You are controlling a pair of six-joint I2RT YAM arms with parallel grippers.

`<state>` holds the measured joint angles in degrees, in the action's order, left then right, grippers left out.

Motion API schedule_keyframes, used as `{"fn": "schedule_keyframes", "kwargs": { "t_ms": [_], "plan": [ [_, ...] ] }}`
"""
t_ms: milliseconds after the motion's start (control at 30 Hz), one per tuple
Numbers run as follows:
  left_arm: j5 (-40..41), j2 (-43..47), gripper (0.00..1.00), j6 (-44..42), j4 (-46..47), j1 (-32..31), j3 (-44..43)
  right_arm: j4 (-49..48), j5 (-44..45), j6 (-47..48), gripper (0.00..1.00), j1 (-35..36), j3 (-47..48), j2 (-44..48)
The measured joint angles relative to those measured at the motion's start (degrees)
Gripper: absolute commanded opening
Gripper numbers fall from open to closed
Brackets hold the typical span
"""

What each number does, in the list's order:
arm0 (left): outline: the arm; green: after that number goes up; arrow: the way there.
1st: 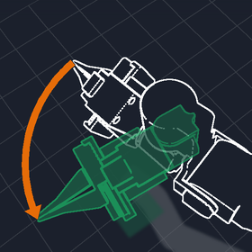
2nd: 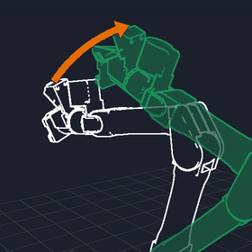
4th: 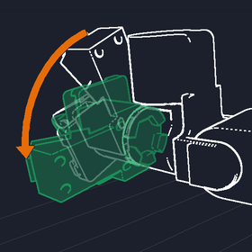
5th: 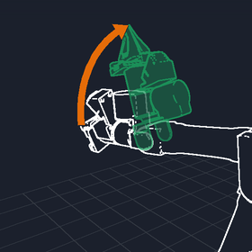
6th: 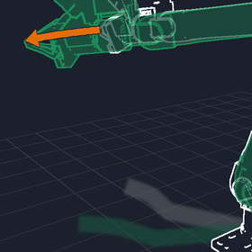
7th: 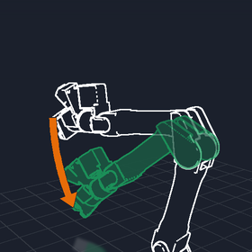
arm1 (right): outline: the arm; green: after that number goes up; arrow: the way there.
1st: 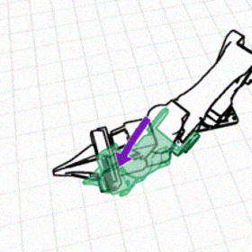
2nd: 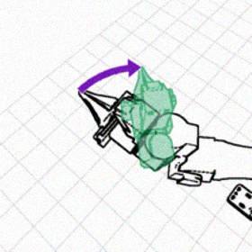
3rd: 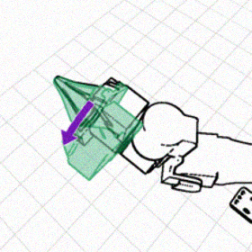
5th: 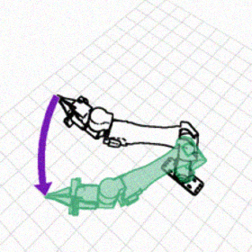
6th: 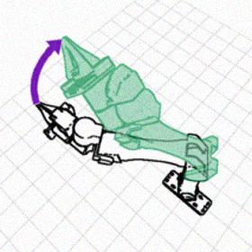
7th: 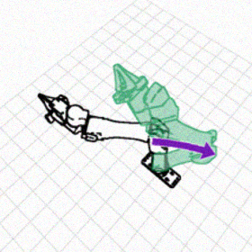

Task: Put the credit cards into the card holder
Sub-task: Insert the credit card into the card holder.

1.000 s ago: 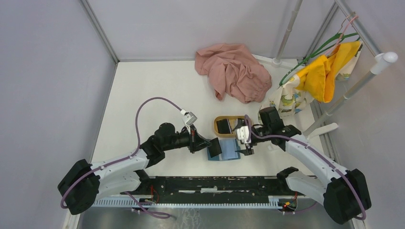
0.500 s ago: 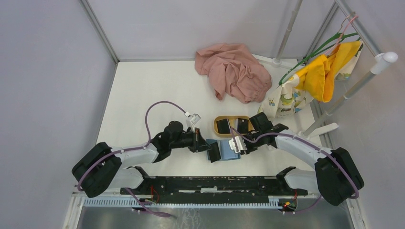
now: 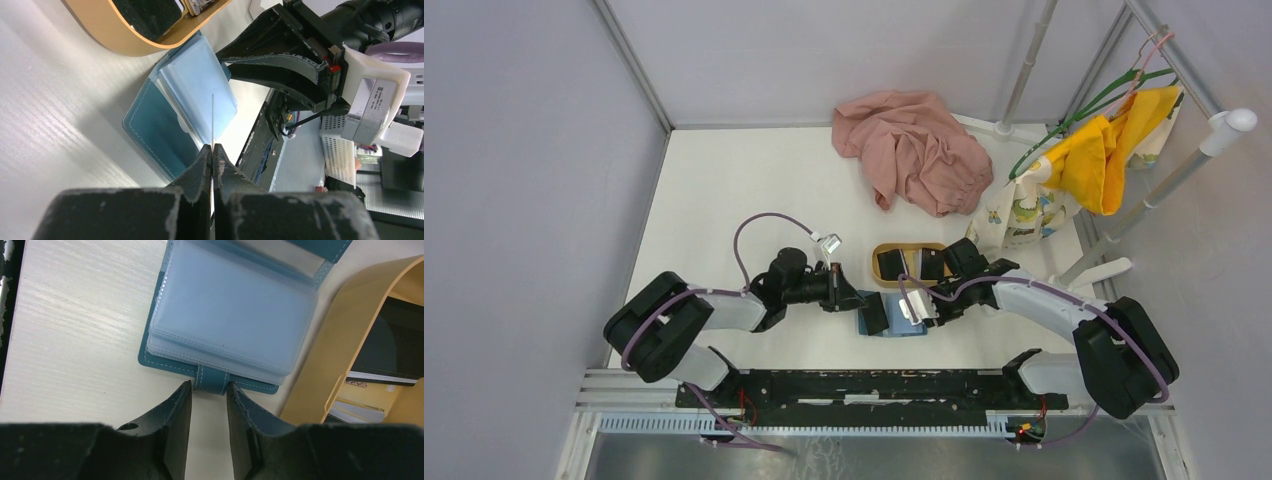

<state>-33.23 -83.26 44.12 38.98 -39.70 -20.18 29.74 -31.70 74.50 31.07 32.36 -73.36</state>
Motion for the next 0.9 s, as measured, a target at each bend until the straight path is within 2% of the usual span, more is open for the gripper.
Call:
{"fn": "schedule_keyframes", "kwargs": {
  "t_ms": [500,733,900],
  "plan": [
    [-1.46,-7.02,0.02,3.34,8.98,0.26,2.45,-1.95,1.01,-0.07,0.37,4.55,0.33,-1.14],
    [-1.79,-6.16,0.02,3.87,10.47,1.62,5.46,-3.43,1.81,-0.07,0.37,6.84,0.48,-1.62],
    [-1.79,-0.90,0.02,3.87,8.76,2.80,6.86,-4.26,2.29,-0.09,0.37,8.13,0.66,-2.05]
  ]
}}
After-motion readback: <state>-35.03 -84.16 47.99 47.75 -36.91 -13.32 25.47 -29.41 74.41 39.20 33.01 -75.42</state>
